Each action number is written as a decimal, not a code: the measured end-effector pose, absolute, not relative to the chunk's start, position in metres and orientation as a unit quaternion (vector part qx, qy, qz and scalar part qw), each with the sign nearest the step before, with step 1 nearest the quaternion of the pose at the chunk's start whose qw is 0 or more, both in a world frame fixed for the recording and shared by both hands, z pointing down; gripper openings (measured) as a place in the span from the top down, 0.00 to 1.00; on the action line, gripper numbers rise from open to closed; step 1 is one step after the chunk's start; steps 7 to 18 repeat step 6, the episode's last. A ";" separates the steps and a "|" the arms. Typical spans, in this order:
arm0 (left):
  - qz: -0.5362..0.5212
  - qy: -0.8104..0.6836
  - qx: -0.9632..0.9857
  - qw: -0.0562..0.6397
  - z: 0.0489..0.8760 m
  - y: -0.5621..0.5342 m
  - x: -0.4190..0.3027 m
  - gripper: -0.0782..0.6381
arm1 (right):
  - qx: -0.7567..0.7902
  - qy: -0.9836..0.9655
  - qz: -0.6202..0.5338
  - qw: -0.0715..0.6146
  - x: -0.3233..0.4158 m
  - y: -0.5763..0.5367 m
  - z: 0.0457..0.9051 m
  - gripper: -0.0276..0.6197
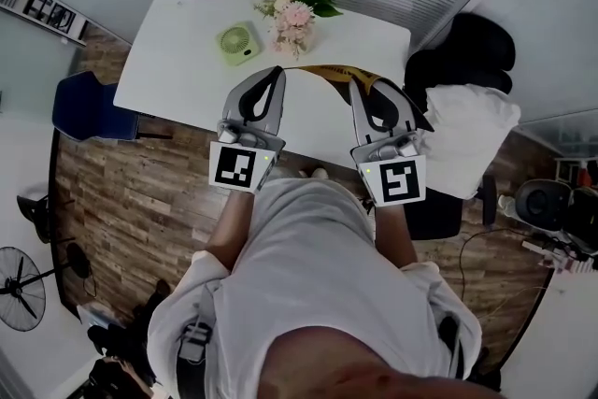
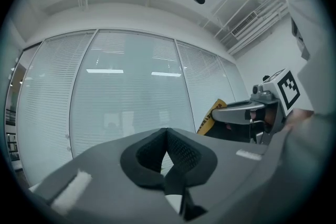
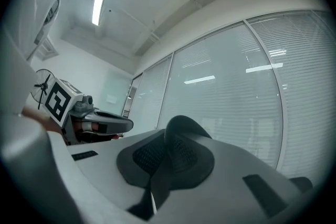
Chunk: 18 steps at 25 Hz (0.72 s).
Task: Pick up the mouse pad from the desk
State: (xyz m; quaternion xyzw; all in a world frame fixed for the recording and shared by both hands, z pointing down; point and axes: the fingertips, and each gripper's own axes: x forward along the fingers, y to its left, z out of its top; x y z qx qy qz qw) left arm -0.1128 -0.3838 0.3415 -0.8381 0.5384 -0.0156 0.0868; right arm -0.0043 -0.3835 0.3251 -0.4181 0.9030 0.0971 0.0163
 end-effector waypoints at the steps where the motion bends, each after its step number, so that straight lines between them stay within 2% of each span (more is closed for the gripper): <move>1: -0.014 0.537 -0.839 0.084 0.343 -0.385 -0.114 0.91 | -0.420 0.902 0.099 0.016 -0.005 -0.383 0.323 0.94; 18: -0.008 0.530 -0.846 0.065 0.345 -0.388 -0.123 0.91 | -0.422 0.901 0.100 0.023 -0.010 -0.374 0.306 0.94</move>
